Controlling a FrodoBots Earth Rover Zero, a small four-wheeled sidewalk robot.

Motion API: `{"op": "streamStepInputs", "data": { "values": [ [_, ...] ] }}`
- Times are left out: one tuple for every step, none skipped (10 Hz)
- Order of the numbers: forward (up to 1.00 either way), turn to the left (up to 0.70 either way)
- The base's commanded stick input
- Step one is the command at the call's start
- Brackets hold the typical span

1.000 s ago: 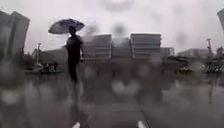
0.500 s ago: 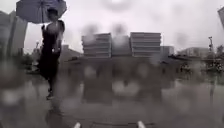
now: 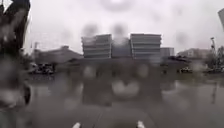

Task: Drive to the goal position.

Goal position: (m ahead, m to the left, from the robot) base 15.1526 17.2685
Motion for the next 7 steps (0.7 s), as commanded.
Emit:
{"op": "streamStepInputs", "data": {
  "values": [
    [0.7, 0.0],
    [0.7, 0.0],
    [0.7, 0.0],
    [0.7, 0.0],
    [0.7, 0.0],
    [0.7, 0.0],
    [0.7, 0.0]
  ]
}}
